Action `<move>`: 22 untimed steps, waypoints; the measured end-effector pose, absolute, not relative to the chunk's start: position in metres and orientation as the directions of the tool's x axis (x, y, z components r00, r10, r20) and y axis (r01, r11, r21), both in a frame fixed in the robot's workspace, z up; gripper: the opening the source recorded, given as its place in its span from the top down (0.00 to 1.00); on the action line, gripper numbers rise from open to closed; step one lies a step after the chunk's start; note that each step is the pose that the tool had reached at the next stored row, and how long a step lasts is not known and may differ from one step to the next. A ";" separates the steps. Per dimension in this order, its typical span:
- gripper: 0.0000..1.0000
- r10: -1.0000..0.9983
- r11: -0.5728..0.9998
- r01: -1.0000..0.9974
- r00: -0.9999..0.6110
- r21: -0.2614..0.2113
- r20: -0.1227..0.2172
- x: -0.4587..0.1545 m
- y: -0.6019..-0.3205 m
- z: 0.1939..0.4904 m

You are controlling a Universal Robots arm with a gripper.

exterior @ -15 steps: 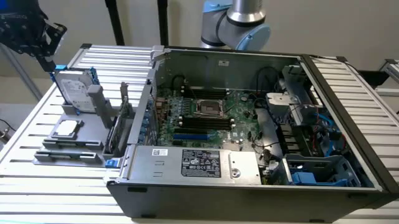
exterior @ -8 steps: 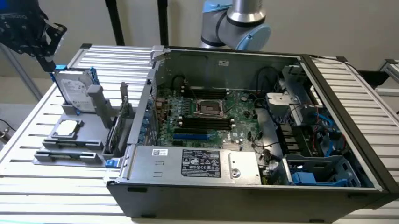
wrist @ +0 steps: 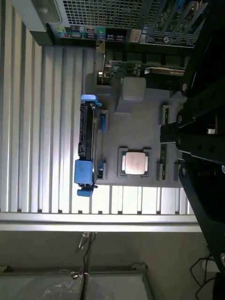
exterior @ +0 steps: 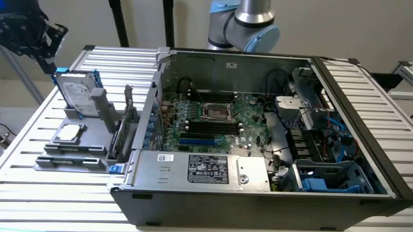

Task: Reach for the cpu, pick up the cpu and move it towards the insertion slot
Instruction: 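Pick up the cpu and move it towards the insertion slot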

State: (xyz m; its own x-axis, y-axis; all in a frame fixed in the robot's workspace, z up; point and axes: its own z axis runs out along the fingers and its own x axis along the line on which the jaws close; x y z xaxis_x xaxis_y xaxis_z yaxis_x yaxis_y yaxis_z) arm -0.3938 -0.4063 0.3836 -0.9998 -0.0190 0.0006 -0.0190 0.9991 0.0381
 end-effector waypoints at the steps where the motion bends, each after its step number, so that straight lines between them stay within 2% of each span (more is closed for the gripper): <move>1: 0.89 -0.019 0.999 -0.019 -1.000 0.038 0.000 -0.397 -0.406 0.383; 9: 0.89 -0.019 0.999 -0.019 -1.000 0.038 0.000 -0.432 -0.399 0.376; 18: 0.89 -0.019 0.999 -0.019 -1.000 0.038 0.000 -0.435 -0.392 0.375; 20: 0.82 -0.019 0.999 -0.019 -1.000 0.038 0.000 -0.435 -0.392 0.375; 21: 0.82 -0.019 0.999 -0.019 -1.000 0.038 0.000 -0.435 -0.392 0.374; 22: 0.76 -0.019 0.999 -0.019 -1.000 0.038 0.000 -0.434 -0.392 0.374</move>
